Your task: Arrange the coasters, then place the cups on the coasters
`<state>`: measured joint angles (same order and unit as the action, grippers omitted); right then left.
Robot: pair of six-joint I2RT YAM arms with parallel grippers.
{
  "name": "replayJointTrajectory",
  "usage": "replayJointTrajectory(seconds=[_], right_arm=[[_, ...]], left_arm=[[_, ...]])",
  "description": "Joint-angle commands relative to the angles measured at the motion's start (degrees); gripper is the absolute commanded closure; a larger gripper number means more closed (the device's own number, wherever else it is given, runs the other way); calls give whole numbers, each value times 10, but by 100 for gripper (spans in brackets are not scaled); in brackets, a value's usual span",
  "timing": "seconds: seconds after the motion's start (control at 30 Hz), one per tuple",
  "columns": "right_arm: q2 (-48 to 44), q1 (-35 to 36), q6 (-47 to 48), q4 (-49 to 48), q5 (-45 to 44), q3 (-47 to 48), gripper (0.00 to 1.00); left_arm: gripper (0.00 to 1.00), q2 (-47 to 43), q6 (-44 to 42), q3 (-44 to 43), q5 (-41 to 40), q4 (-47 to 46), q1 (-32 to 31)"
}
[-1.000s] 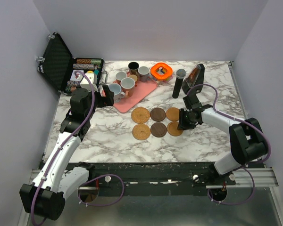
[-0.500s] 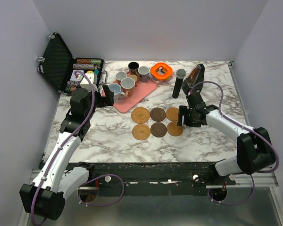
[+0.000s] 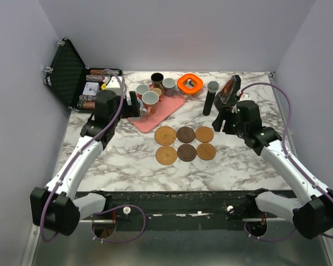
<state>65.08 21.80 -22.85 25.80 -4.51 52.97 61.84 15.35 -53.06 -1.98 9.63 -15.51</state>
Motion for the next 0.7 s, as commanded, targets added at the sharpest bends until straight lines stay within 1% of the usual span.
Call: replayJointTrajectory(seconds=[0.0, 0.23, 0.47, 0.53, 0.67], right_arm=[[-43, 3, 4, -39, -19, -19, 25], [-75, 3, 9, -51, -12, -53, 31], [-91, 3, 9, -53, -9, -83, 33], [-95, 3, 6, -53, -7, -91, 33], [-104, 3, 3, -54, -5, -107, 33]], left_arm=[[9, 93, -31, -91, -28, 21, -36], [19, 259, -76, -246, -38, 81, -42], [29, 399, -110, -383, -26, 180, -42], [31, 423, -111, -401, -30, 191, -42], [35, 449, -118, -412, -27, 182, -42]])
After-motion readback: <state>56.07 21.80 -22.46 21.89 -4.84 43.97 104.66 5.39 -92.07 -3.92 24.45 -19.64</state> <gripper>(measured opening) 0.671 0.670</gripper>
